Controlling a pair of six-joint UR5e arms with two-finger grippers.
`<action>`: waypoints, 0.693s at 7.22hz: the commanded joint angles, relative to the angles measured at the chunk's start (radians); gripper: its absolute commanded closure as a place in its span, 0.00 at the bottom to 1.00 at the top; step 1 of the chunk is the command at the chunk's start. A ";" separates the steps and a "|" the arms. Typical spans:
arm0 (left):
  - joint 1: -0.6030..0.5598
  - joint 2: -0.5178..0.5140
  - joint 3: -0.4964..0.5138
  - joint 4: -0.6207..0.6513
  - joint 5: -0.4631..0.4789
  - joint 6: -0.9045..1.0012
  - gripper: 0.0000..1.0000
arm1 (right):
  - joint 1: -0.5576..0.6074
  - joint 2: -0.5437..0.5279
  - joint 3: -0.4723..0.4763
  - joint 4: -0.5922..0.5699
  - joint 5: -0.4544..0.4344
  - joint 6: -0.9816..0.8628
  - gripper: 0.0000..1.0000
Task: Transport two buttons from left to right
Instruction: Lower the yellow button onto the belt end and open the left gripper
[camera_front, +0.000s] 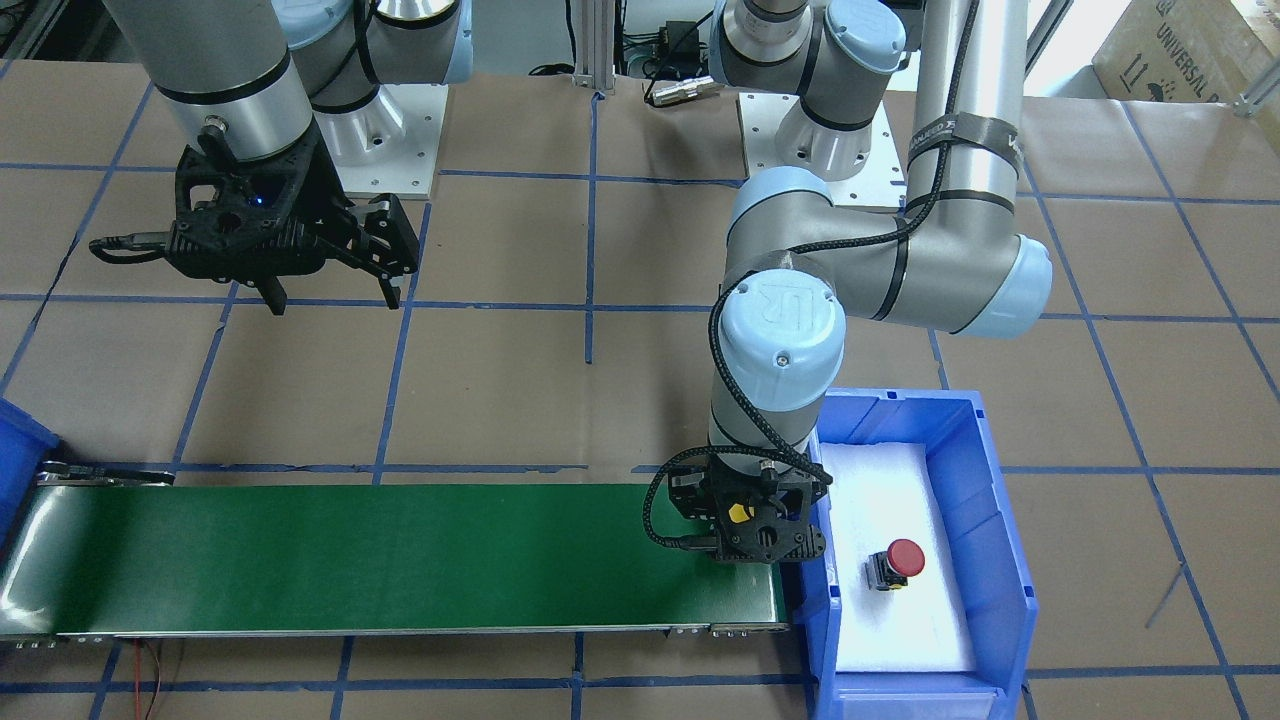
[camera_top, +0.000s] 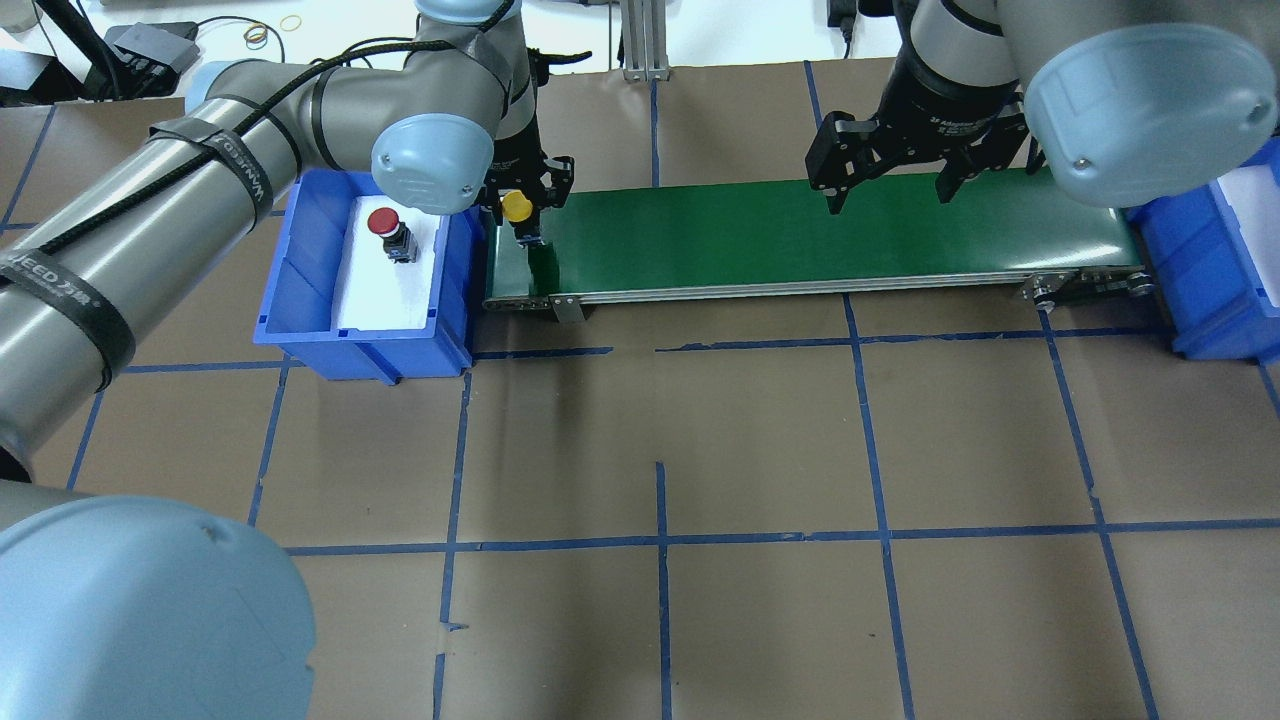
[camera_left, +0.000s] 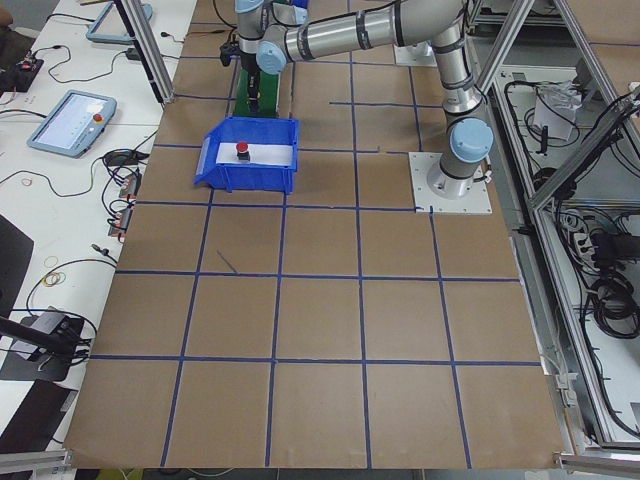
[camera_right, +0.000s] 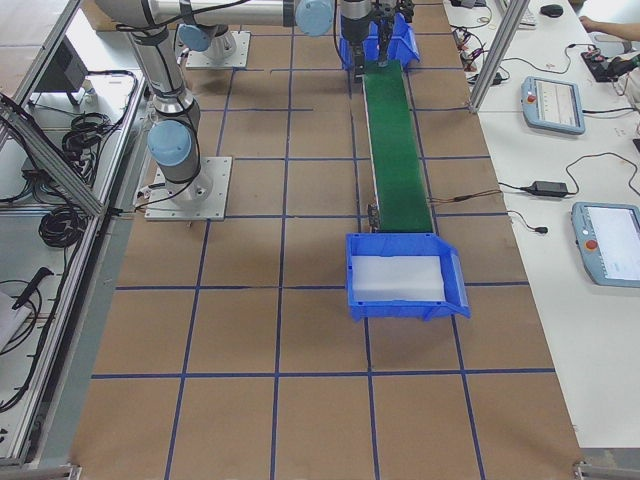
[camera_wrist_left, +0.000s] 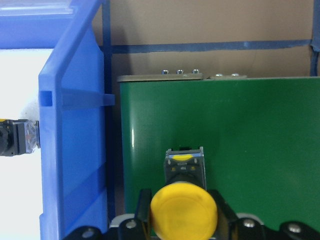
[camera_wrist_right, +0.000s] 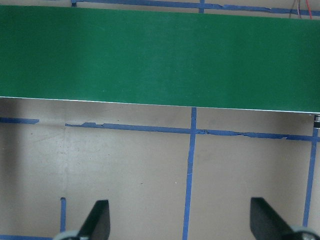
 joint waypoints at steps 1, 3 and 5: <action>0.001 -0.001 -0.005 0.000 0.016 0.002 0.87 | -0.001 0.000 -0.001 0.000 0.000 -0.003 0.00; 0.001 -0.001 -0.010 -0.002 0.018 0.012 0.87 | -0.001 0.000 -0.001 0.000 0.000 -0.003 0.00; 0.001 -0.001 -0.013 -0.006 0.018 0.014 0.87 | -0.001 0.000 -0.001 0.000 0.000 -0.003 0.00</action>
